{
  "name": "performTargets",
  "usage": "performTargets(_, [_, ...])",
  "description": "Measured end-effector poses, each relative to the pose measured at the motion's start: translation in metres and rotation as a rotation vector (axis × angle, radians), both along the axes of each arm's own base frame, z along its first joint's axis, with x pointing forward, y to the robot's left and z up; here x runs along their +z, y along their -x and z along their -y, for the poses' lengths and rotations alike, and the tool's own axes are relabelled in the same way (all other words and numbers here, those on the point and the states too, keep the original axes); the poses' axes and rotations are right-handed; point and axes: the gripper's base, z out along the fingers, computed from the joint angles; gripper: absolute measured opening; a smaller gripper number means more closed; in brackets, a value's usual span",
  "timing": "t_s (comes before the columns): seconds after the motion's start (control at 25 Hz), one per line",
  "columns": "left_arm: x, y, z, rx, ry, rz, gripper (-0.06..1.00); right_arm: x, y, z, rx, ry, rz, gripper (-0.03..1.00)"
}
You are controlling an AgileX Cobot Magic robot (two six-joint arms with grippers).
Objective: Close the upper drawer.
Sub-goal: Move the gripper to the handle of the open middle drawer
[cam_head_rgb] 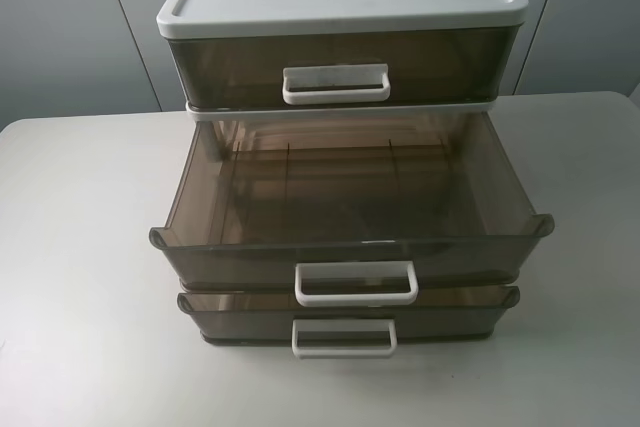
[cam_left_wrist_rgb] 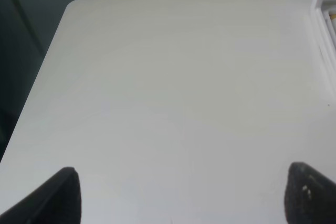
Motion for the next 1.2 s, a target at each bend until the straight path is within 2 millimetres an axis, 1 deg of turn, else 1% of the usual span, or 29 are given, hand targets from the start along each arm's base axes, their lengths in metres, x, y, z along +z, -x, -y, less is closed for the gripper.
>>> performTargets(0.96, [0.000, 0.000, 0.000, 0.000, 0.000, 0.000, 0.74, 0.001, 0.000, 0.000, -0.004, -0.007, 0.007, 0.69])
performTargets(1.08, [0.000, 0.000, 0.000, 0.000, 0.000, 0.000, 0.74, 0.017, 0.004, 0.001, -0.016, 0.011, 0.044, 0.69])
performTargets(1.12, [0.000, 0.000, 0.000, 0.000, 0.000, 0.000, 0.74, 0.023, 0.003, 0.003, -0.028, 0.027, 0.037, 0.69])
performTargets(1.2, [0.000, 0.000, 0.000, 0.000, 0.000, 0.000, 0.74, 0.037, -0.006, 0.007, -0.038, 0.059, -0.003, 0.69])
